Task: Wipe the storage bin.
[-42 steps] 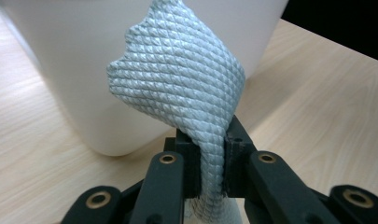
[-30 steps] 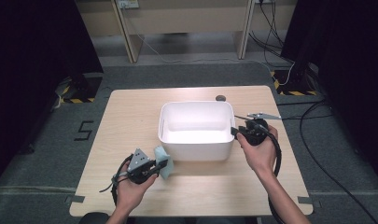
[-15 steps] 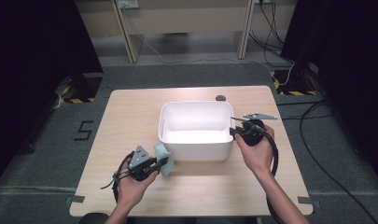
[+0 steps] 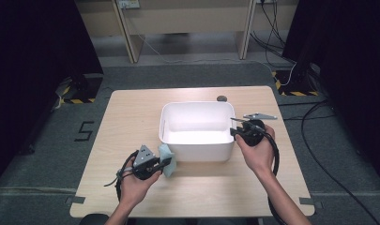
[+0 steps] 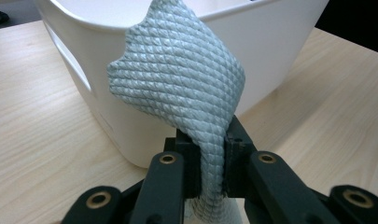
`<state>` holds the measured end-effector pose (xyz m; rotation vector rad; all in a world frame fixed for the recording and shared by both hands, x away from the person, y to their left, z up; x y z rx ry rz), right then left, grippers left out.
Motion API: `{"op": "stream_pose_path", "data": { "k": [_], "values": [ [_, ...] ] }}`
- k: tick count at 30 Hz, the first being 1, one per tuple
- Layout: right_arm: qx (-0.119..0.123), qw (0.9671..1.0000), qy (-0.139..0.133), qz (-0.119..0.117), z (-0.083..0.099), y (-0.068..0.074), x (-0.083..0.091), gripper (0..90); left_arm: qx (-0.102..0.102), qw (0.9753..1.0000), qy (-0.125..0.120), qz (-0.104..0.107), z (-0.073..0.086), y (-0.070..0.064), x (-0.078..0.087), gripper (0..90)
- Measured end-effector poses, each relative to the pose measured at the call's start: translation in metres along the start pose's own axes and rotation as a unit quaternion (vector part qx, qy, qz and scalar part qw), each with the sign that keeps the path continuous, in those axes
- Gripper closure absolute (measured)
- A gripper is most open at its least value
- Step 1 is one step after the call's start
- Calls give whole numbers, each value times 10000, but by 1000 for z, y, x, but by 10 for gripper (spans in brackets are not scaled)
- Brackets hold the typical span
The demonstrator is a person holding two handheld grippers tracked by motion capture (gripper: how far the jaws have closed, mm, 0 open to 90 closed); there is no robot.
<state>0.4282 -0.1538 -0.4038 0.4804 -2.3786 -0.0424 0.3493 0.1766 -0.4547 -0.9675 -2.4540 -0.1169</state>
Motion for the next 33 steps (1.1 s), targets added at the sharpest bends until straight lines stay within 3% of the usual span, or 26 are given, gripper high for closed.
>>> {"op": "stream_pose_path", "data": {
  "k": [3,6,16,33],
  "values": [
    [18,10000,-11,34,0,0,-1,718,42,10000,1,-16,-1,2,1,803],
    [110,9999,29,94,0,2,-1,723,262,9996,-6,113,-1,5,-2,802],
    [241,9997,20,88,-1,5,-2,738,285,9995,103,68,-2,8,-8,804],
    [220,9997,14,100,0,5,-2,744,244,9995,196,35,-5,9,-9,805]
  ]
}}
Point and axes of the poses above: each handheld gripper's, and its own axes: x roughly backward along the jaws, z roughly out of its underside, y roughly to its left, the point moved 2 cm from there along -x, roughly forward along the jaws, and after that the axes turned 2 degrees about z, right-handed, at the moved point
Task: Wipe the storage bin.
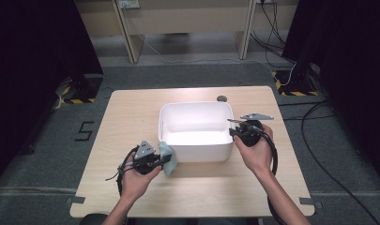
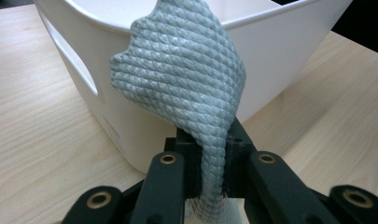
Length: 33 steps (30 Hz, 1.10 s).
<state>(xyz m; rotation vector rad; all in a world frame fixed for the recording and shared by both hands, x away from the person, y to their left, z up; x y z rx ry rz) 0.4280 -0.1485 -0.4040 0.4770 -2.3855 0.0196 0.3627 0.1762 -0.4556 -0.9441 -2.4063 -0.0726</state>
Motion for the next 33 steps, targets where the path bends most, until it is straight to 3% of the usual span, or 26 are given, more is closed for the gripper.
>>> {"op": "stream_pose_path", "data": {
  "k": [16,33],
  "values": [
    [-10,10000,-7,-13,1,2,0,743,-12,9999,154,2,0,4,-4,804],
    [-4,10000,-25,-20,1,2,0,743,-49,9990,448,-61,13,8,-18,804]
  ]
}}
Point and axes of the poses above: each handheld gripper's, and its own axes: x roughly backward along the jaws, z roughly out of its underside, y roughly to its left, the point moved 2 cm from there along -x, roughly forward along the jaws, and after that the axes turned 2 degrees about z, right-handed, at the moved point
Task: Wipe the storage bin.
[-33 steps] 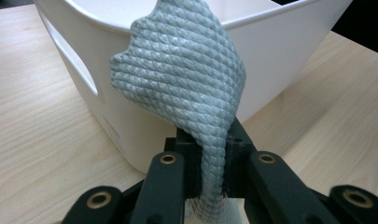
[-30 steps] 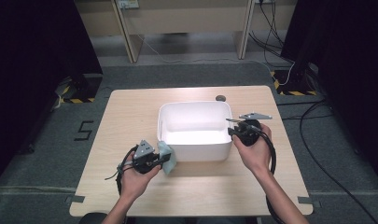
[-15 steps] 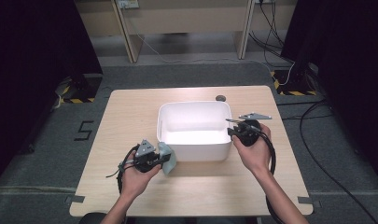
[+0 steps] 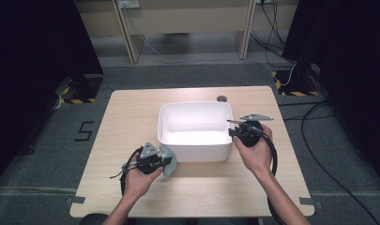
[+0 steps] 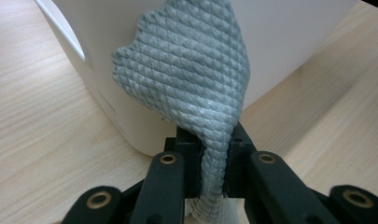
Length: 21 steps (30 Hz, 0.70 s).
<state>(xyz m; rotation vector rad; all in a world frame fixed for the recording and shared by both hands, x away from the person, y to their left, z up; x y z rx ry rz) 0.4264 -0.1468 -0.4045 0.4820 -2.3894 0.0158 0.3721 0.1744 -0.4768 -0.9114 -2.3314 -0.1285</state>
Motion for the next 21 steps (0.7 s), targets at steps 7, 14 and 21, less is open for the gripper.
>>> {"op": "stream_pose_path", "data": {
  "k": [7,14,21],
  "values": [
    [-5,10000,-1,3,0,0,0,743,15,9999,130,-7,4,2,-4,804],
    [8,10000,-3,1,0,1,0,741,53,9999,153,-18,6,4,-8,804],
    [-5,10000,-25,5,0,1,0,740,111,9999,114,16,7,5,-9,806]
  ]
}}
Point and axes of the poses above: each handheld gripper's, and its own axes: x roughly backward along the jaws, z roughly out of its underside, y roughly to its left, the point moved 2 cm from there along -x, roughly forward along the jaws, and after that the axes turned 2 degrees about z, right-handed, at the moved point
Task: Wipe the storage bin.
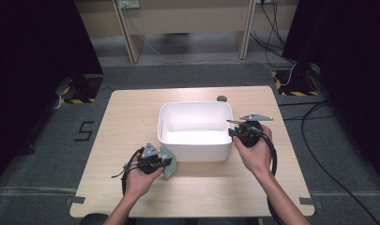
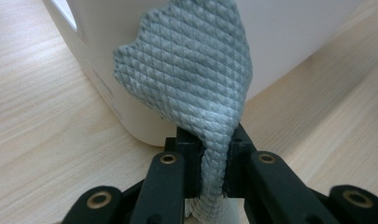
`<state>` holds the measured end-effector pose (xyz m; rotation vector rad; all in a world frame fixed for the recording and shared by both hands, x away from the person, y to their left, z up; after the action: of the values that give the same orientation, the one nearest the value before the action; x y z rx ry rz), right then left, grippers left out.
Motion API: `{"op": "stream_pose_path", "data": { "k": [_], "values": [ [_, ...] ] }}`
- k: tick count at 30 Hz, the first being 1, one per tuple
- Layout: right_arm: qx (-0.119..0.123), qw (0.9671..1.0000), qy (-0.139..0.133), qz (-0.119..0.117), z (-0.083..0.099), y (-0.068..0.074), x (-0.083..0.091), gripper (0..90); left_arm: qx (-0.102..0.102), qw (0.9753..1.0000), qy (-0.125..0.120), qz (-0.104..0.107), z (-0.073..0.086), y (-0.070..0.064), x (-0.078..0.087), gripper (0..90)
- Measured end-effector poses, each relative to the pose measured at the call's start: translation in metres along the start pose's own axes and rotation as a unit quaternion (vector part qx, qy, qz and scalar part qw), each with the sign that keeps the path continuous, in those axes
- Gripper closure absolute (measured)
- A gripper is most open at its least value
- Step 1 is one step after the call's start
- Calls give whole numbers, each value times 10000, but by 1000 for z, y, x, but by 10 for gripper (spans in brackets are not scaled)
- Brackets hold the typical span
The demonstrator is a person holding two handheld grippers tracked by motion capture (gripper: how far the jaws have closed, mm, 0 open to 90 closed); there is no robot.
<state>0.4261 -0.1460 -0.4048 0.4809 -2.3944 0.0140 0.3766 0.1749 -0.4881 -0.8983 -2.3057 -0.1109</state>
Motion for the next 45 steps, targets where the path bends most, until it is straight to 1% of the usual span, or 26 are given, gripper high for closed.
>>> {"op": "stream_pose_path", "data": {
  "k": [4,5,6,7,11,14,18,19,22,31,36,41,45],
  "values": [
    [-6,10000,-7,7,0,0,0,740,-15,10000,11,37,-1,-3,-3,806],
    [-18,10000,-5,10,0,0,0,740,-28,10000,27,73,-3,-7,-5,806],
    [-18,10000,-5,10,0,0,0,740,-28,10000,27,73,-3,-7,-5,806],
    [-11,10000,-4,18,0,0,0,740,-36,9999,11,129,-4,-11,-8,806],
    [-21,10000,-7,19,0,0,0,739,-84,9999,-3,110,-7,-16,-11,806],
    [-21,10000,-5,6,0,0,0,737,-62,9999,-51,95,-7,-16,-12,807],
    [-14,10000,-11,8,0,0,0,736,-51,9998,-143,88,-9,-17,-8,807],
    [-16,10000,-16,7,0,0,0,735,-56,9997,-234,86,-12,-18,-6,807],
    [-27,10000,-18,1,0,1,0,735,-78,9996,-244,81,-15,-19,-4,807],
    [-26,10000,-22,-14,0,1,0,733,-134,9990,-408,143,-29,-27,4,808],
    [-29,10000,-21,-13,0,1,0,733,-151,9989,-417,144,-32,-30,5,808],
    [-30,10000,-20,-13,0,1,0,733,-119,9987,-471,157,-35,-33,6,808],
    [-32,10000,-22,-17,0,0,0,733,-136,9988,-434,162,-38,-34,6,808]
  ]
}}
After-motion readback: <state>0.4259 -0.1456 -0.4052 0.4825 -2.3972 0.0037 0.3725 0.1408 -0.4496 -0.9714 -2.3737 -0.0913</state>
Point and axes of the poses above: each handheld gripper's, and its own axes: x roughly backward along the jaws, z roughly out of its underside, y roughly to its left, the point moved 2 cm from there along -x, roughly forward along the jaws, and after that the axes turned 2 degrees about z, right-handed, at the moved point
